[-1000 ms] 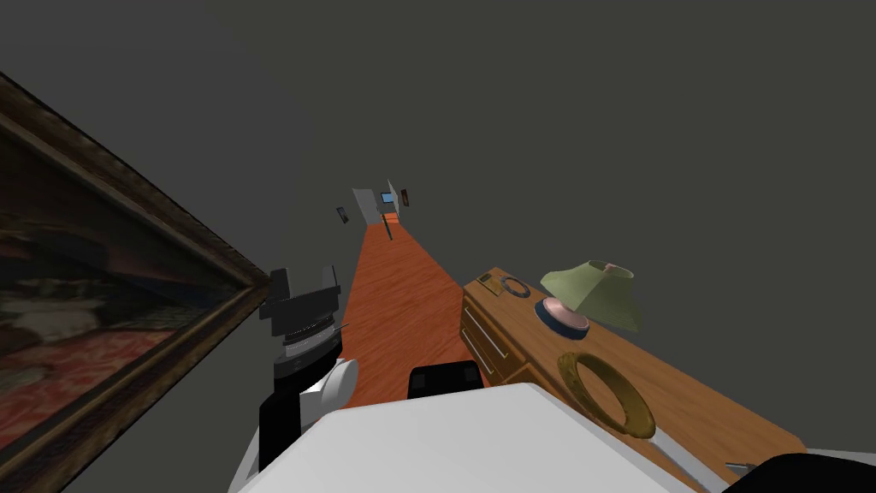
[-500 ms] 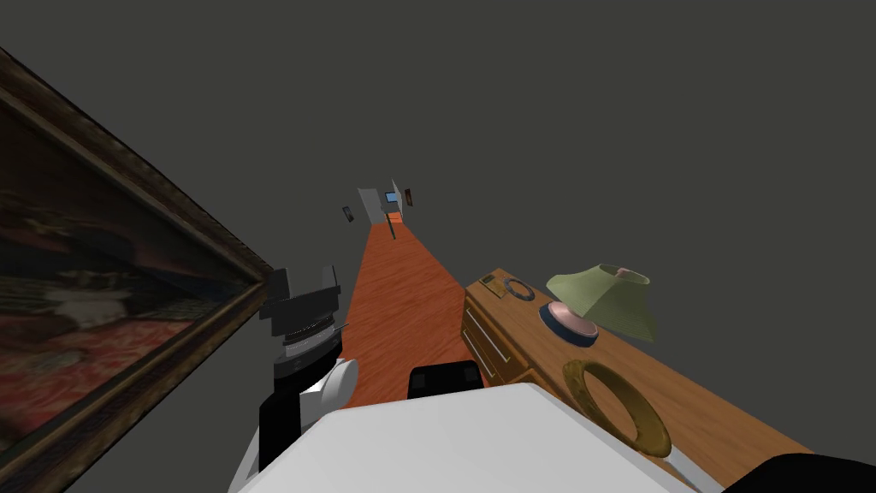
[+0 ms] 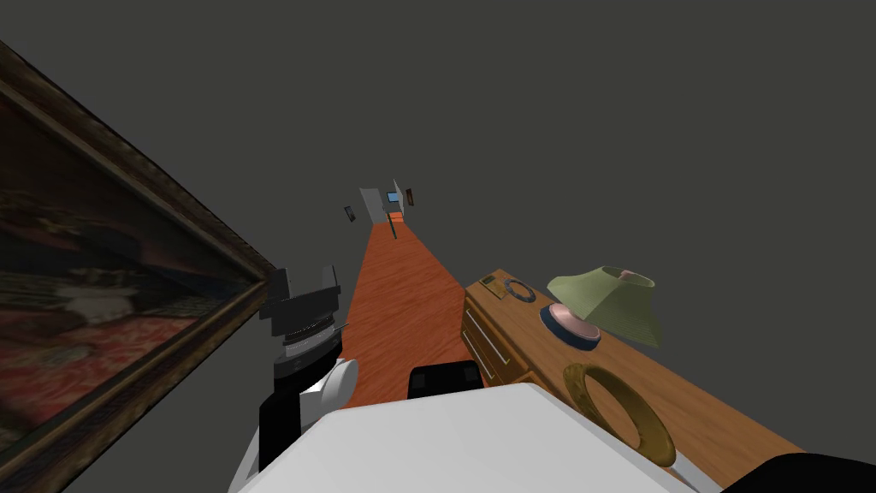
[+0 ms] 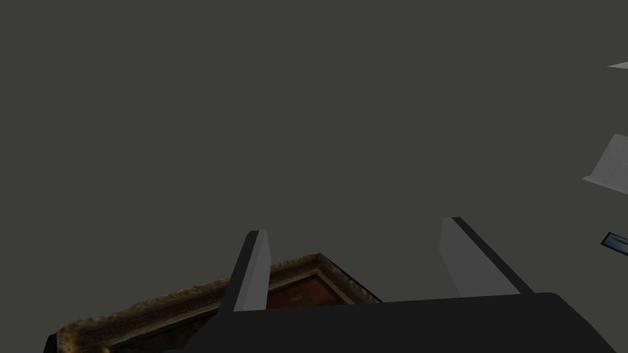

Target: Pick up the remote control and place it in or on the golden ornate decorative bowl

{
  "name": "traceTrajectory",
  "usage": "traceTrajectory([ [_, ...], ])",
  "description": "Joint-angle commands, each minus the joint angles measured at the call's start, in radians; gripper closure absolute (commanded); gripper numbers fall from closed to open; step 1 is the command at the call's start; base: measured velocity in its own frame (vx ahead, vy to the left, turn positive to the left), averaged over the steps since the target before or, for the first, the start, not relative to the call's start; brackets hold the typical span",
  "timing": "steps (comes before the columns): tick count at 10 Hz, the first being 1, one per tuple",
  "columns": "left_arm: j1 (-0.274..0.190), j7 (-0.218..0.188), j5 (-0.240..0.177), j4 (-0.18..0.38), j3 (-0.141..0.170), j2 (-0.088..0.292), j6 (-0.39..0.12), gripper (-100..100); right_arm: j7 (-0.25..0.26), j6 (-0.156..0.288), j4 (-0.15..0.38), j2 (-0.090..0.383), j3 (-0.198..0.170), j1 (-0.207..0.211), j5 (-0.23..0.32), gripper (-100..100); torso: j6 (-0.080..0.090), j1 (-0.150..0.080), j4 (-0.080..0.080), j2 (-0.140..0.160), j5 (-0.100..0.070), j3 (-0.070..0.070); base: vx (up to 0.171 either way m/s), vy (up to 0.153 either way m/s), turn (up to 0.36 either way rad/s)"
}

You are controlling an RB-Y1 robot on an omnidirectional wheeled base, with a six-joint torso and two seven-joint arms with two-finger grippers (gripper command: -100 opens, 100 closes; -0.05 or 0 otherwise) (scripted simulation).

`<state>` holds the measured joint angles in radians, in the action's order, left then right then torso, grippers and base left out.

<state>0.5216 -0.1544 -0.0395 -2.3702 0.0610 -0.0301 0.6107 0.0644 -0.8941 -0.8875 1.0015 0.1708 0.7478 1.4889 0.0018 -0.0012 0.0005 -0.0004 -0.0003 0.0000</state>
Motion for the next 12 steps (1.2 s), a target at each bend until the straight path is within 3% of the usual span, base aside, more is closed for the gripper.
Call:
traceTrajectory([
  [1,0.0,0.0,0.0,0.0,0.0,0.0,0.0,0,0.0,0.0,0.0,0.0,0.0,0.0,0.0,100,0.0,0.0,0.0,0.0,0.0,0.0,0.0,0.0,0.0],
  [3,0.0,0.0,0.0,0.0,0.0,0.0,0.0,0,0.0,0.001,0.0,0.0,0.0,0.0,0.0,100,0.0,0.0,0.0,0.0,0.0,0.0,0.0,0.0,0.0],
  [4,0.0,0.0,0.0,0.0,0.0,0.0,0.0,0,0.0,0.001,0.0,0.0,0.0,0.0,0.0,0,0.0,0.0,0.0,0.0,0.0,0.0,0.0,0.0,0.0],
  [5,0.0,0.0,0.0,0.0,0.0,0.0,0.0,0,-0.011,-0.028,-0.024,0.028,0.028,0.018,0.0,100,0.0,0.0,0.0,0.0,0.0,0.0,0.001,0.033,-0.097],
  [7,0.0,0.0,0.0,0.0,0.0,0.0,0.0,0,-0.022,-0.025,-0.035,0.031,0.028,0.021,0.004,100,0.001,0.004,0.0,0.001,0.002,0.0,-0.005,0.038,-0.052],
  [8,0.0,0.0,0.0,0.0,0.0,0.0,0.0,0,-0.021,-0.029,-0.034,0.032,0.03,0.022,0.003,0,0.001,0.003,0.0,0.001,0.001,0.0,0.0,0.0,0.0],
  [9,0.0,0.0,0.0,0.0,0.0,0.0,0.0,0,-0.019,-0.035,-0.024,0.061,0.041,0.025,0.002,100,0.001,0.002,0.0,0.0,0.001,0.0,-0.004,0.067,-0.003],
  [12,0.0,0.0,0.0,0.0,0.0,0.0,0.0,0,-0.015,-0.059,-0.004,0.116,0.06,0.026,-0.001,100,-0.001,0.01,0.0,0.0,0.004,0.0,-0.001,0.113,0.001],
])
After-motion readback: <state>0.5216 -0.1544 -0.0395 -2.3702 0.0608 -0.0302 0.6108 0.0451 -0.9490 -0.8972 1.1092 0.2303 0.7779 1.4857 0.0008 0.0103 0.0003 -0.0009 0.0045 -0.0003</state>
